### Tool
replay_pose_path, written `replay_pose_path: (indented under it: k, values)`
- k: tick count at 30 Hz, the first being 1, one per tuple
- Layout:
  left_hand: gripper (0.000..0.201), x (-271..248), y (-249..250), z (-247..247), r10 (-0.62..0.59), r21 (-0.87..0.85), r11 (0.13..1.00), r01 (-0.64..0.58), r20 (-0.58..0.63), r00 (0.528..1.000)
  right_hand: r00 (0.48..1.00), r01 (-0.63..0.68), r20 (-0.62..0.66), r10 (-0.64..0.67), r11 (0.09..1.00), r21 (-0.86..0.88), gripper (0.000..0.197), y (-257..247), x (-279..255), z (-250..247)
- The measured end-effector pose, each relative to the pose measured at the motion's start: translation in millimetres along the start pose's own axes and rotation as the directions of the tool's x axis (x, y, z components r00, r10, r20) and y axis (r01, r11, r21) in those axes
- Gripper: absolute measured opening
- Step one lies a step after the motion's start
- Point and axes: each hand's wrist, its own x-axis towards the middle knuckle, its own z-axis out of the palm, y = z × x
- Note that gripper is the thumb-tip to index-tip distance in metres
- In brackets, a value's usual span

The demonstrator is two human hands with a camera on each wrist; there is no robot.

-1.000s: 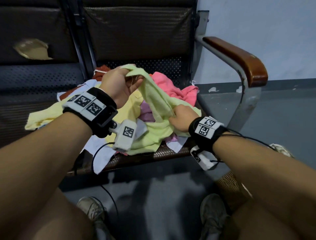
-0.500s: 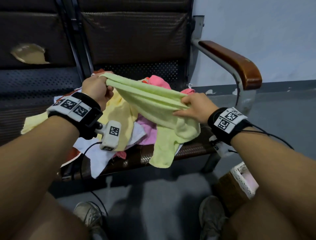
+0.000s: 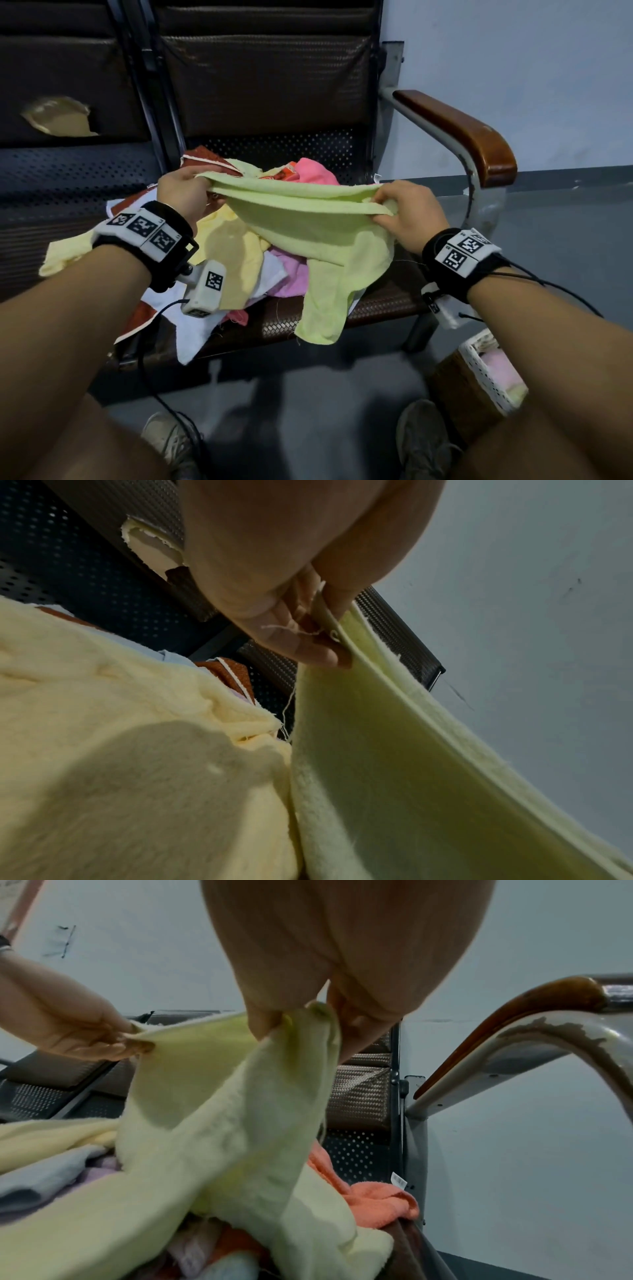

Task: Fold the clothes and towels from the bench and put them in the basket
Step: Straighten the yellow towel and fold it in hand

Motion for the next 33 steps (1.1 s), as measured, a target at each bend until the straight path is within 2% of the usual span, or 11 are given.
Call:
replay_pose_path:
  k: [5, 9, 11, 14, 17, 20, 24, 26, 29, 33]
  values:
    - [0.020, -1, 1, -4, 0.015, -0.038, 0.999, -0.015, 0.007, 1.000, 0.997, 0.074, 0.016, -0.075, 0.995, 0.061, 0.018, -4, -5, -3]
    - [0.028, -4, 5, -6, -0.007, -0.066, 0.998, 0.009, 0.031, 0.999, 0.995, 0.087, 0.041, -0.091, 0.992, 0.089, 0.008, -4, -6, -8]
    - [0.030, -9, 6, -5, -0.005, -0.069, 0.998, 0.010, 0.086, 0.996, 0.989, 0.078, 0.125, -0.085, 0.995, 0.059, 0.026, -4, -7, -8]
    - [0.023, -13, 5, -3, 0.028, -0.060, 0.998, -0.021, 0.121, 0.992, 0.970, 0.009, 0.245, 0.011, 0.997, -0.081, 0.046, -8, -8, -4]
    - [0.010, -10, 4, -2, 0.041, -0.021, 0.999, -0.040, 0.088, 0.995, 0.960, -0.018, 0.277, 0.037, 0.997, -0.070, 0.037, -7, -8, 1]
    - [0.014, -7, -1, -2, 0.048, 0.083, 0.995, -0.055, 0.083, 0.995, 0.982, -0.001, 0.191, 0.003, 1.000, -0.014, 0.021, -8, -10, 1]
    - [0.026, -3, -6, -4, 0.071, 0.194, 0.977, -0.090, 0.103, 0.992, 0.993, 0.055, 0.104, -0.057, 0.998, 0.020, 0.018, -11, -13, -1]
    - [0.023, -3, -6, -4, 0.069, 0.189, 0.978, -0.090, 0.115, 0.991, 0.992, 0.070, 0.104, -0.073, 0.997, 0.030, 0.013, -11, -12, -2]
    - [0.022, -3, -7, -1, 0.058, 0.119, 0.990, -0.075, 0.139, 0.989, 0.984, 0.094, 0.146, -0.102, 0.994, 0.058, 0.025, -9, -13, -2]
    - [0.021, -6, -3, 7, 0.093, 0.128, 0.986, -0.107, 0.110, 0.990, 0.985, -0.038, 0.171, -0.006, 0.967, 0.253, 0.017, -11, -9, 0]
